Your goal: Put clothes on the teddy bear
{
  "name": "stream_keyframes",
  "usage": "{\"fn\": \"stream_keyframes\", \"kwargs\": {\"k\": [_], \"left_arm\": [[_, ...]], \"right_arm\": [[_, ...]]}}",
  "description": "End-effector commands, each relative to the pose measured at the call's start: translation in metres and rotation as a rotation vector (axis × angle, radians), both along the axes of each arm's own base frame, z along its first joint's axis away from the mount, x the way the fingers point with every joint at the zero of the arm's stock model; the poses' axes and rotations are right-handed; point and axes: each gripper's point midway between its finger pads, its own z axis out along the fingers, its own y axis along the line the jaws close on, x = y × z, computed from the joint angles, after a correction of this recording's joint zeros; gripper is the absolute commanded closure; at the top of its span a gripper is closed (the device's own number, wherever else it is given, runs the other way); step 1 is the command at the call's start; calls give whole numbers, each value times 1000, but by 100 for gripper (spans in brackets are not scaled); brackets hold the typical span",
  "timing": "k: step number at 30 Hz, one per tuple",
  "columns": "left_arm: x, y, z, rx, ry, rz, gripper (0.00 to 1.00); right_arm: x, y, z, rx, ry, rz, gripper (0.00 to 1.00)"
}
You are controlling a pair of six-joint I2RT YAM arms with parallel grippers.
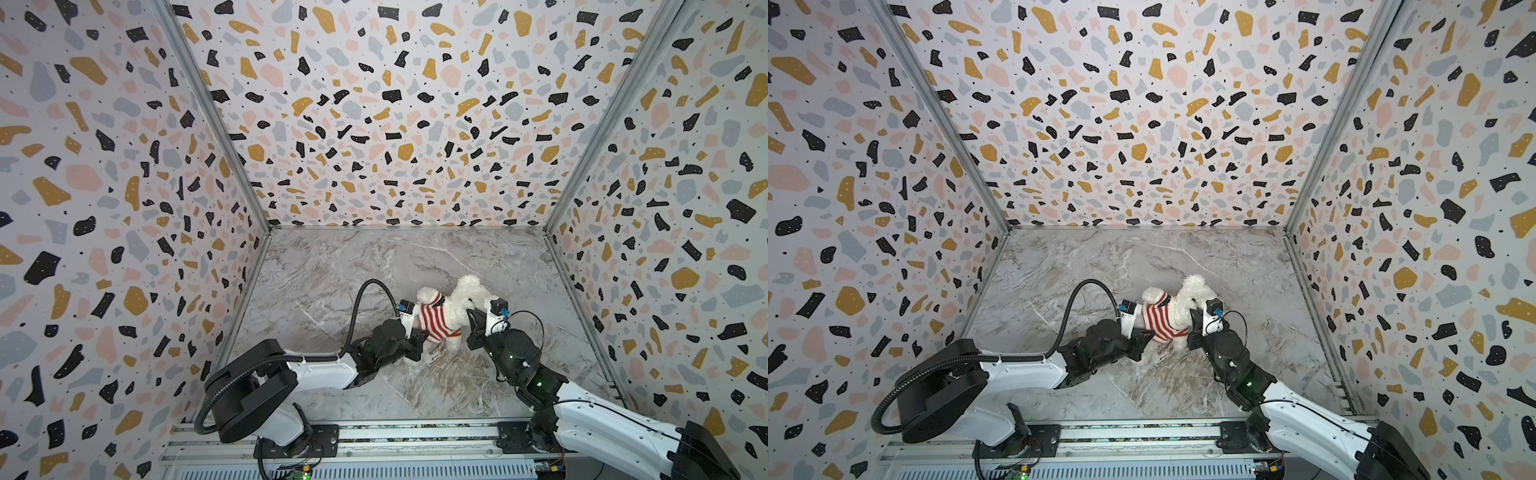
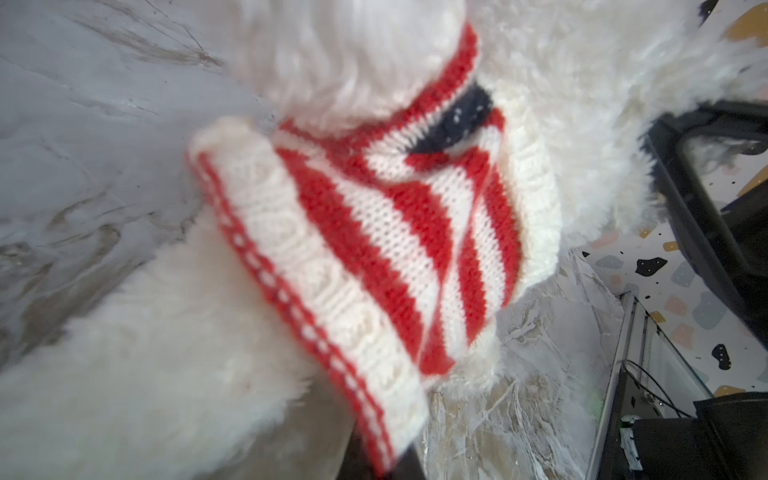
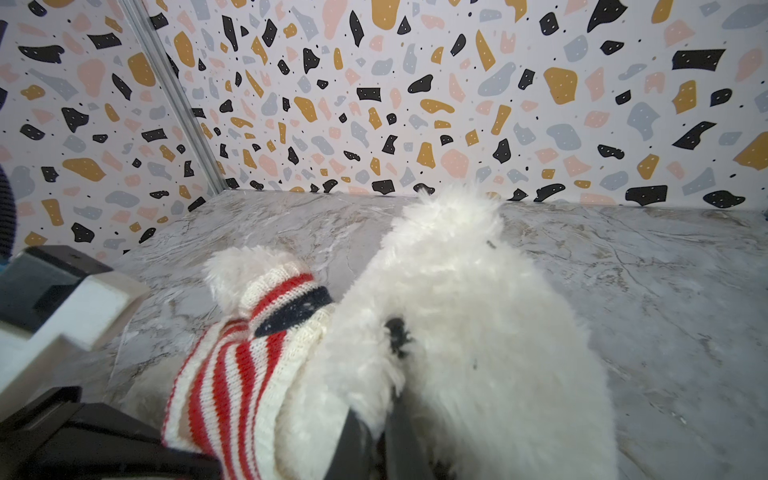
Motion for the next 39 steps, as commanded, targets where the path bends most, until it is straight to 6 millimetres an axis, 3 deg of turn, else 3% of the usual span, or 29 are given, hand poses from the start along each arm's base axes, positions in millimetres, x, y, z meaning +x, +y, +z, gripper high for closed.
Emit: {"fn": "stream_keyframes", "kwargs": {"k": [1, 6, 9, 12, 19, 23, 26, 30, 31, 36, 39], "left_arm": [[-4, 1, 24, -50, -56, -34, 84], [-17, 10, 37, -55, -67, -70, 69], [-33, 16, 55, -205, -32, -126, 65], [-34, 35, 75, -351, 0, -103, 63], [-23, 65, 115, -353, -80, -31, 63], [-21, 67, 136, -257, -166, -42, 68], [-23, 56, 152, -265, -179, -96, 73], [-15, 43, 160, -209, -179, -92, 81], [-10, 44, 154, -167, -166, -69, 83], [16, 61, 132, 27, -163, 83, 91], [18, 70, 140, 43, -195, 118, 88]], "right_arm": [[1, 2, 39, 58, -91, 9, 100], [-6, 6, 50, 45, -147, 63, 100], [-11, 10, 64, 48, -209, 119, 100], [-19, 15, 83, 74, -280, 231, 100], [-31, 28, 110, 25, -397, 351, 100], [-21, 35, 109, -24, -360, 351, 100], [-13, 38, 106, -39, -334, 336, 100], [-11, 43, 103, -62, -324, 326, 100], [-10, 44, 102, -72, -320, 321, 100], [-9, 47, 99, -95, -310, 299, 100], [-7, 44, 96, -102, -299, 277, 100]]}}
